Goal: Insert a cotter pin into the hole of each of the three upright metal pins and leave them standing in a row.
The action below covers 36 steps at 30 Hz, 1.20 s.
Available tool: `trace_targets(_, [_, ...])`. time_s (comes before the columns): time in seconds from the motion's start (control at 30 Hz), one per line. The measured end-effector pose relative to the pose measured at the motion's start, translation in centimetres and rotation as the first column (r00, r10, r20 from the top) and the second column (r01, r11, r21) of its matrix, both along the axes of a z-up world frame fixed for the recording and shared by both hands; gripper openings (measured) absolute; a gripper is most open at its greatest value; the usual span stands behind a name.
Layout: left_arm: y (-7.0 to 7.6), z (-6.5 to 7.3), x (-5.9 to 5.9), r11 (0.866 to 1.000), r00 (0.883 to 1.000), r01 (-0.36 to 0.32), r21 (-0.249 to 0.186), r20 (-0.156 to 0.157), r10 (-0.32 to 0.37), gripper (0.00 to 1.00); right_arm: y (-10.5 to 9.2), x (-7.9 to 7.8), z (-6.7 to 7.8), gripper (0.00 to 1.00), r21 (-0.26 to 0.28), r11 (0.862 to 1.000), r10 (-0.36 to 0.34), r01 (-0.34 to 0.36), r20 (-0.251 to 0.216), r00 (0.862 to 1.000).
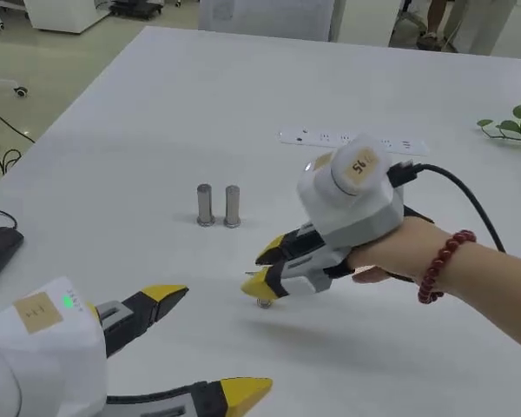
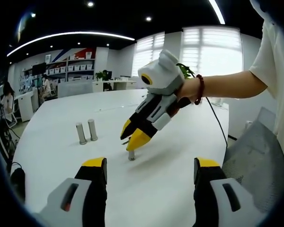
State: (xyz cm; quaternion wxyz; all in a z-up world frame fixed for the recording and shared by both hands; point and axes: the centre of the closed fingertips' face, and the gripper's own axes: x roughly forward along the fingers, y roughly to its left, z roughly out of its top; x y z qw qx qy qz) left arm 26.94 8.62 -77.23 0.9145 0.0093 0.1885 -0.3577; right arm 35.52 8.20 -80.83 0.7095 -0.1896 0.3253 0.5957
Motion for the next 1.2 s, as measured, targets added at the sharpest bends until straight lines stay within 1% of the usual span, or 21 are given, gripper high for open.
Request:
trace_targets(0.17, [0.0, 0.2, -0.1, 1.0, 1.0, -0.001, -0.004, 0.006, 0.002, 0.77, 0.3, 0.6, 1.0, 0.33, 0.029, 0.999, -0.02, 0.02, 0.009, 1.0])
trace_targets(0.33, [0.1, 0.4, -0.1, 1.0, 1.0, -0.004, -0.009, 0.004, 0.004, 0.82, 0.7, 1.8, 1.8, 0.35, 0.06, 0.997, -0.054, 0.052, 0.025, 0.998])
trace_targets(0.5, [0.1, 0.4, -0.2, 1.0, 1.0, -0.005, -0.017, -0.002, 0.005, 0.84, 1.0, 2.9, 2.2, 0.36, 0.08, 0.994, -0.083, 0.08, 0.041, 0.996])
trace_targets(0.6, [0.2, 0.3, -0.3, 1.0, 1.0, -0.005, -0.013, -0.005, 0.005, 0.86, 1.3, 3.6, 2.4, 0.36, 0.094, 0.991, -0.102, 0.097, 0.049, 0.994])
trace_targets(0.7, [0.3, 0.3, -0.3, 1.0, 1.0, -0.004, -0.004, -0.005, 0.004, 0.88, 1.6, 4.8, 2.5, 0.36, 0.113, 0.986, -0.131, 0.123, 0.066, 0.989])
trace_targets(0.77, [0.4, 0.3, -0.3, 1.0, 1.0, -0.007, 0.002, -0.002, 0.007, 0.88, 1.8, 5.5, 2.6, 0.36, 0.13, 0.982, -0.15, 0.14, 0.076, 0.986])
trace_targets(0.83, [0.5, 0.2, -0.4, 1.0, 1.0, -0.009, 0.009, -0.004, 0.009, 0.9, 2.0, 6.4, 2.7, 0.36, 0.161, 0.975, -0.168, 0.153, 0.083, 0.982])
trace_targets(0.9, [0.4, 0.3, -0.4, 1.0, 1.0, -0.009, 0.01, 0.001, 0.009, 0.92, 2.1, 7.0, 2.6, 0.36, 0.168, 0.972, -0.18, 0.163, 0.088, 0.98])
trace_targets(0.93, [0.4, 0.3, -0.4, 1.0, 1.0, -0.008, 0.008, 0.001, 0.008, 0.93, 2.3, 7.5, 2.5, 0.36, 0.18, 0.97, -0.182, 0.163, 0.1, 0.978])
trace_targets(1.03, [0.3, 0.3, -0.3, 1.0, 1.0, -0.009, 0.01, 0.008, 0.009, 0.94, 2.6, 8.3, 2.4, 0.36, 0.195, 0.967, -0.193, 0.166, 0.125, 0.973])
trace_targets(1.07, [0.3, 0.3, -0.3, 1.0, 1.0, -0.008, 0.016, 0.012, 0.008, 0.94, 2.8, 8.6, 2.3, 0.36, 0.202, 0.965, -0.196, 0.167, 0.134, 0.971])
trace_targets(1.17, [0.3, 0.4, -0.3, 1.0, 1.0, -0.006, 0.021, 0.015, 0.006, 0.97, 3.0, 9.2, 2.1, 0.36, 0.207, 0.963, -0.206, 0.174, 0.144, 0.968])
trace_targets(1.2, [0.3, 0.5, -0.3, 1.0, 1.0, -0.006, 0.018, 0.017, 0.006, 0.97, 3.2, 9.7, 1.9, 0.35, 0.215, 0.96, -0.21, 0.176, 0.145, 0.967])
